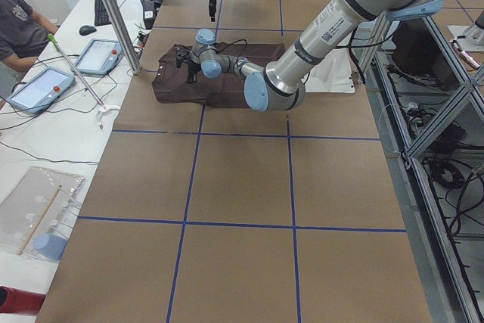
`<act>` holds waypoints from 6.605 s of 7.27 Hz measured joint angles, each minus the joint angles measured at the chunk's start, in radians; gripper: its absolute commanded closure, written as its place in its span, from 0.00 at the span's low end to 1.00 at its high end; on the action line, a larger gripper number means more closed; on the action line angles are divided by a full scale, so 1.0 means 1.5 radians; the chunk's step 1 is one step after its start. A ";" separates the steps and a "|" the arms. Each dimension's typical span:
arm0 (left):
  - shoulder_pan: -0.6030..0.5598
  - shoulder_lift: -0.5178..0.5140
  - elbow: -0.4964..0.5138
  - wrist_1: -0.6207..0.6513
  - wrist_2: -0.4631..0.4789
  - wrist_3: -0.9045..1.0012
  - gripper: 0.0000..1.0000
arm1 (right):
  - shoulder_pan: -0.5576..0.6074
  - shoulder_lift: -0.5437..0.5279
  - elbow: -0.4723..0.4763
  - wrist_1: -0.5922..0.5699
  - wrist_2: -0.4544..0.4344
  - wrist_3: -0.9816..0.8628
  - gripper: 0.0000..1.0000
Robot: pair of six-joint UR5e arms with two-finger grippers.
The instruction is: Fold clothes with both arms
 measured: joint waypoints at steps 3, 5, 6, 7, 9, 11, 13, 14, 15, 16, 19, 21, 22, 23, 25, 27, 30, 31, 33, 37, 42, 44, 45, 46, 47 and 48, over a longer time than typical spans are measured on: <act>-0.002 0.084 -0.135 0.021 -0.079 0.011 0.00 | -0.007 -0.020 0.029 0.014 0.001 0.017 0.00; -0.002 0.195 -0.331 0.150 -0.103 0.067 0.00 | -0.043 -0.076 0.095 0.093 -0.008 0.141 0.00; -0.002 0.245 -0.427 0.216 -0.104 0.104 0.00 | -0.073 -0.112 0.138 0.127 -0.026 0.215 0.00; -0.002 0.299 -0.517 0.251 -0.105 0.134 0.00 | -0.118 -0.173 0.208 0.141 -0.058 0.274 0.00; 0.000 0.355 -0.621 0.297 -0.108 0.153 0.00 | -0.259 -0.277 0.328 0.154 -0.149 0.410 0.00; 0.002 0.358 -0.643 0.318 -0.109 0.155 0.00 | -0.404 -0.293 0.348 0.158 -0.281 0.527 0.00; 0.003 0.359 -0.646 0.321 -0.108 0.154 0.00 | -0.447 -0.285 0.322 0.159 -0.306 0.550 0.00; 0.004 0.359 -0.649 0.321 -0.108 0.154 0.00 | -0.451 -0.285 0.313 0.159 -0.305 0.551 0.00; 0.004 0.358 -0.651 0.321 -0.108 0.153 0.00 | -0.451 -0.287 0.309 0.159 -0.301 0.551 0.00; 0.004 0.358 -0.652 0.321 -0.108 0.153 0.00 | -0.451 -0.292 0.306 0.159 -0.293 0.552 0.00; 0.004 0.357 -0.653 0.321 -0.107 0.152 0.00 | -0.451 -0.309 0.299 0.158 -0.275 0.552 0.00; 0.004 0.357 -0.654 0.321 -0.106 0.152 0.00 | -0.453 -0.311 0.286 0.158 -0.272 0.555 0.00; 0.004 0.357 -0.655 0.321 -0.106 0.152 0.00 | -0.453 -0.311 0.284 0.159 -0.267 0.556 0.06; 0.004 0.357 -0.657 0.322 -0.105 0.152 0.00 | -0.453 -0.311 0.285 0.159 -0.260 0.557 0.32; 0.004 0.357 -0.661 0.323 -0.105 0.152 0.00 | -0.453 -0.311 0.288 0.159 -0.253 0.559 0.83; 0.004 0.357 -0.662 0.323 -0.105 0.152 0.00 | -0.453 -0.310 0.288 0.159 -0.247 0.558 0.96; 0.004 0.356 -0.663 0.323 -0.105 0.152 0.00 | -0.453 -0.312 0.288 0.159 -0.243 0.555 1.00; 0.004 0.356 -0.663 0.323 -0.105 0.152 0.00 | -0.452 -0.313 0.289 0.159 -0.242 0.554 1.00; 0.004 0.356 -0.663 0.323 -0.105 0.152 0.00 | -0.451 -0.313 0.292 0.159 -0.240 0.551 1.00; 0.004 0.356 -0.663 0.323 -0.105 0.152 0.00 | -0.438 -0.322 0.331 0.158 -0.202 0.551 0.04; 0.009 0.350 -0.663 0.323 -0.104 0.149 0.00 | -0.438 -0.367 0.310 0.238 -0.243 0.562 0.00; 0.009 0.349 -0.663 0.323 -0.104 0.148 0.00 | -0.441 -0.396 0.309 0.286 -0.254 0.568 0.00; 0.010 0.349 -0.662 0.323 -0.104 0.148 0.00 | -0.447 -0.393 0.309 0.282 -0.255 0.574 0.00; 0.010 0.350 -0.662 0.323 -0.104 0.148 0.00 | -0.457 -0.377 0.309 0.255 -0.256 0.582 0.00; 0.010 0.350 -0.662 0.323 -0.104 0.148 0.00 | -0.464 -0.358 0.308 0.224 -0.258 0.586 0.00; 0.010 0.350 -0.662 0.323 -0.104 0.148 0.00 | -0.469 -0.348 0.307 0.208 -0.259 0.588 0.00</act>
